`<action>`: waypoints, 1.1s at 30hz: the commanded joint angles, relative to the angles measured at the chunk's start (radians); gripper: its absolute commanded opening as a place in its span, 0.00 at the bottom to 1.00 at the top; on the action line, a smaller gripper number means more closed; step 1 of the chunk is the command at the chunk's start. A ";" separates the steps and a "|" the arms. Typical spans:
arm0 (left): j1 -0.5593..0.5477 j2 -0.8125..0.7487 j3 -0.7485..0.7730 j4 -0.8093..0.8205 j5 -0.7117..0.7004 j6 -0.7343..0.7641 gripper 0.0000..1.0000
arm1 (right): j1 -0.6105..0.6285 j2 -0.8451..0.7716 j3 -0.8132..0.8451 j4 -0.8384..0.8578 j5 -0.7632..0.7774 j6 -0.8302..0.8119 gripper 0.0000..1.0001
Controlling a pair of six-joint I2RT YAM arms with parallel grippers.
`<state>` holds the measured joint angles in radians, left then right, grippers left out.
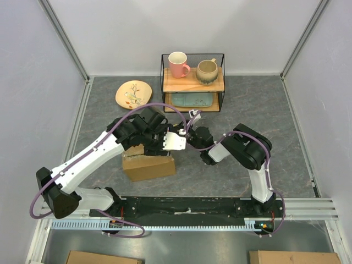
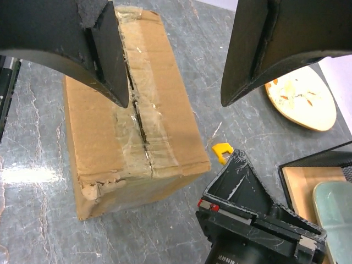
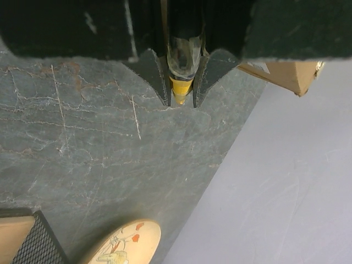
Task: Unpack the express box
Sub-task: Cut the express box at the center of the board.
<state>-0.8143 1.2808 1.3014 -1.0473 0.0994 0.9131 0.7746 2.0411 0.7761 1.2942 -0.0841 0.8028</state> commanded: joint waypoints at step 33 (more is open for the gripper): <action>-0.025 -0.012 -0.169 0.015 0.025 -0.006 0.75 | -0.020 -0.075 -0.117 0.430 -0.128 -0.063 0.00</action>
<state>-0.8249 1.3052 1.1481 -0.9615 0.0608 0.9138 0.7807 1.9961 0.6067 1.2938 -0.2138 0.7696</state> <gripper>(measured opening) 0.746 0.211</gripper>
